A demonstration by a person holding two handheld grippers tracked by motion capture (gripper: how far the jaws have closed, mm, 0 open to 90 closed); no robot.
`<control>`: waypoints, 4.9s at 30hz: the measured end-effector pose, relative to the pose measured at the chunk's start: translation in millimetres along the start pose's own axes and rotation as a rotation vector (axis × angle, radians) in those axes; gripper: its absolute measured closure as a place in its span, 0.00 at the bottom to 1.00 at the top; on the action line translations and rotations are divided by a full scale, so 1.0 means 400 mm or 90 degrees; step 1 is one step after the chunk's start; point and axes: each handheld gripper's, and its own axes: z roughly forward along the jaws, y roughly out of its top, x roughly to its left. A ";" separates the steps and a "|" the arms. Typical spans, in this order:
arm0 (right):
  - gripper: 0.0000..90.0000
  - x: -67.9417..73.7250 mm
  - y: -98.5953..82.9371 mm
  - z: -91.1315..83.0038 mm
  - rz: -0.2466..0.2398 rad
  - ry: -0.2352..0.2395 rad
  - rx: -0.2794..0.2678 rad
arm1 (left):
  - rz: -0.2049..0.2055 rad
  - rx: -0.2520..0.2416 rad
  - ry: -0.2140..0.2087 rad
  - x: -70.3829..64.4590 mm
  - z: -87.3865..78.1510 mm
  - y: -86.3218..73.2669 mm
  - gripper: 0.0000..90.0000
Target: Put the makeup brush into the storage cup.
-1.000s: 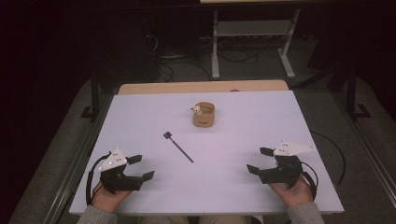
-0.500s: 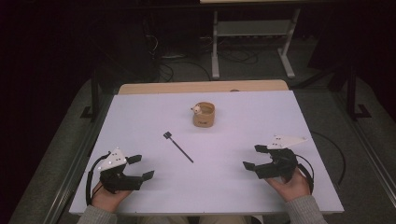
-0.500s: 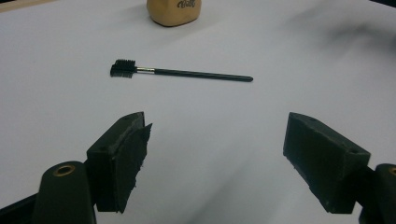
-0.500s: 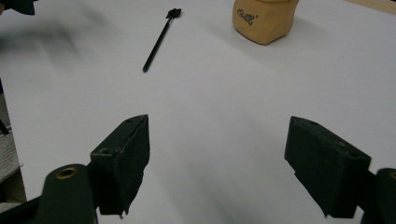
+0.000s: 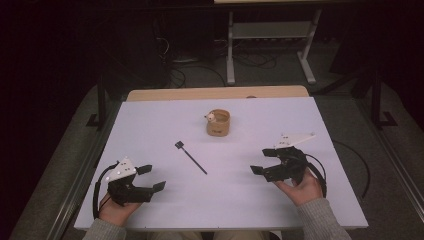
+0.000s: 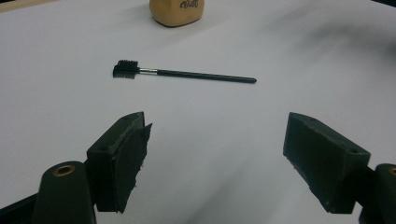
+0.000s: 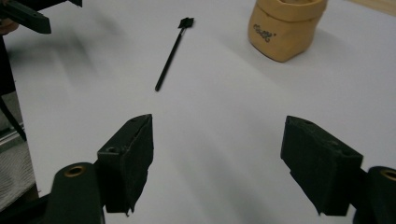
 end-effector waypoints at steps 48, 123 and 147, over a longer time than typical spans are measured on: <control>0.42 0.066 0.311 0.302 -0.079 0.070 0.152 | -0.011 -0.003 0.012 0.018 -0.010 -0.005 0.23; 0.94 0.152 0.237 0.528 -0.065 -0.003 0.364 | -0.008 -0.003 0.007 0.025 -0.007 -0.003 0.25; 0.94 0.113 0.233 0.376 -0.049 0.050 0.216 | -0.016 -0.013 0.000 0.015 0.000 0.010 0.27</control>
